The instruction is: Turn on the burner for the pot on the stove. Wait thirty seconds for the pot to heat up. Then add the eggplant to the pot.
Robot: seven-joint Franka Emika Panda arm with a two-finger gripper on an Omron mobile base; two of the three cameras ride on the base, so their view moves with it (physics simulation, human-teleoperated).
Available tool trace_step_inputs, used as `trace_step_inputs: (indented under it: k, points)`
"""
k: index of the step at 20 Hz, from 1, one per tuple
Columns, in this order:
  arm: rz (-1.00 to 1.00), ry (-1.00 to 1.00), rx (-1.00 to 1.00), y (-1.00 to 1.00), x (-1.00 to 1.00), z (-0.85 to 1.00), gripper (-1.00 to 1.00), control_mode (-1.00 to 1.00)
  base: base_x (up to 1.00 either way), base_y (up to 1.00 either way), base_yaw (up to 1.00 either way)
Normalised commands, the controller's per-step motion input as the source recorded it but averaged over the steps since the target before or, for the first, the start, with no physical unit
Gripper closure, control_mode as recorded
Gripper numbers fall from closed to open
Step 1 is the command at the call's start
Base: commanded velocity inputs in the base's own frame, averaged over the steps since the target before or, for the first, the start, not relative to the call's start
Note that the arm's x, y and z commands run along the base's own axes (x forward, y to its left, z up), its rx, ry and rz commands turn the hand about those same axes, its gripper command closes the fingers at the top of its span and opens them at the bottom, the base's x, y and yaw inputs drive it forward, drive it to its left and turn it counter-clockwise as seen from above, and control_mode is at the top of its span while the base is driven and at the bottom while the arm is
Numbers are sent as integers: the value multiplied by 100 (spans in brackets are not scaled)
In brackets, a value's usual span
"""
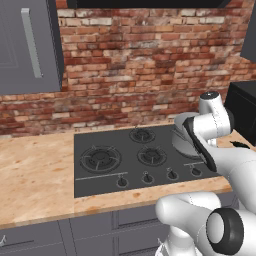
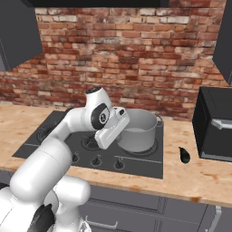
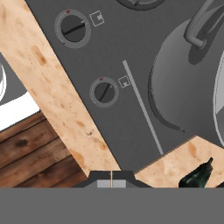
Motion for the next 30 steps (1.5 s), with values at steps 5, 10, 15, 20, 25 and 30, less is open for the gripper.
trace_step_inputs:
  k: [5,10,15,20,25,30]
  points:
    - [0,0,0,0,0,0,100,-100,0,0,0]
    - [0,0,0,0,0,0,100,-100,0,0,0]
    - [0,0,0,0,0,0,100,-100,0,0,0]
    - [0,0,0,0,0,0,100,-100,0,0,0]
    - [0,0,0,0,0,0,100,-100,0,0,0]
    - [0,0,0,0,0,0,100,-100,0,0,0]
